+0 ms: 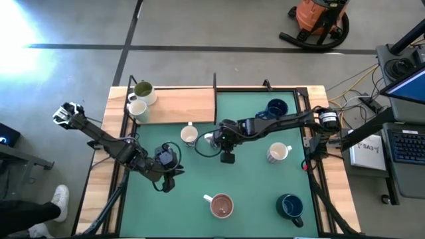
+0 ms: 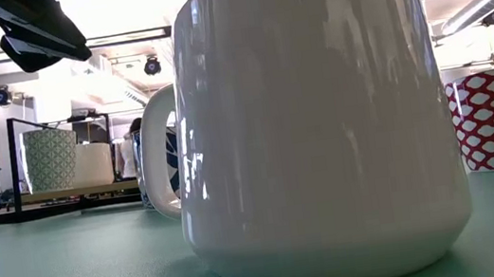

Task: Place coffee mugs
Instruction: Move the top blue patterned mug to the center of the table, then move the pink mug to the center of the table

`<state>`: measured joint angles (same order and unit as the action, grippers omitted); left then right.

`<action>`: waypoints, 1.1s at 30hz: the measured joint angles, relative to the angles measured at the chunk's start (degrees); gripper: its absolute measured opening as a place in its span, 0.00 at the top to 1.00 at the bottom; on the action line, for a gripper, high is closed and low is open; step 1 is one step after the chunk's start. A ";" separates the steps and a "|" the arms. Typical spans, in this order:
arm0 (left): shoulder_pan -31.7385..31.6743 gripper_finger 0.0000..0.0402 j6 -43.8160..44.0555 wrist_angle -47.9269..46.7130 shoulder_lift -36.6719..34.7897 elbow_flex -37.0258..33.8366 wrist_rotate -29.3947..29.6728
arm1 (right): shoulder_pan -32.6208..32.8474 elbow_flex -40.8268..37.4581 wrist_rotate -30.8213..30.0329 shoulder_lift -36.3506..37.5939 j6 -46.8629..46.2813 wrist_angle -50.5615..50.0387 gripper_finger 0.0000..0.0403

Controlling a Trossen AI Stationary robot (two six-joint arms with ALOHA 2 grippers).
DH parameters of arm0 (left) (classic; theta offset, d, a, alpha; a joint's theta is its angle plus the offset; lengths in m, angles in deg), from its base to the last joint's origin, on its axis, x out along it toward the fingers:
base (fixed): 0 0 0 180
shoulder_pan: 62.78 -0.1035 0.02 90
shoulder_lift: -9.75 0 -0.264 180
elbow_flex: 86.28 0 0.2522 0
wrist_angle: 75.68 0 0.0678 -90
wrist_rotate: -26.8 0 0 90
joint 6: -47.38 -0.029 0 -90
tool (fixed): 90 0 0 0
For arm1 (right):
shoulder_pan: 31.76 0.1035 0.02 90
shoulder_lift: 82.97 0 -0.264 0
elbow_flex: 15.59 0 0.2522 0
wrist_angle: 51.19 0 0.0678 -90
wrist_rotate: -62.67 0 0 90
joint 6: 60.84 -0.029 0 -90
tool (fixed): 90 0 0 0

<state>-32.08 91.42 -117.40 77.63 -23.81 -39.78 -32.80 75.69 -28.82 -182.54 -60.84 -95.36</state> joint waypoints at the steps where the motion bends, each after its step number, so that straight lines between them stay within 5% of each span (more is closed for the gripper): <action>1: 0.00 0.83 -0.05 0.00 0.01 0.00 0.00 | -0.01 -0.21 0.03 0.00 0.01 0.19 0.91; 15: 0.00 0.83 -0.45 0.02 0.00 0.00 0.02 | 0.00 0.19 -0.01 0.02 0.41 3.22 0.89; 25: 0.00 0.83 0.02 0.02 0.00 0.00 0.01 | 0.31 7.84 -0.20 0.68 -2.24 -8.04 0.89; 33: 0.00 0.83 0.02 0.02 0.00 0.00 0.00 | 4.15 10.35 0.53 1.42 -13.51 -18.14 0.89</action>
<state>-32.08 91.44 -117.38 77.63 -23.81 -39.78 -28.64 86.04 -28.29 -181.12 -74.35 -113.50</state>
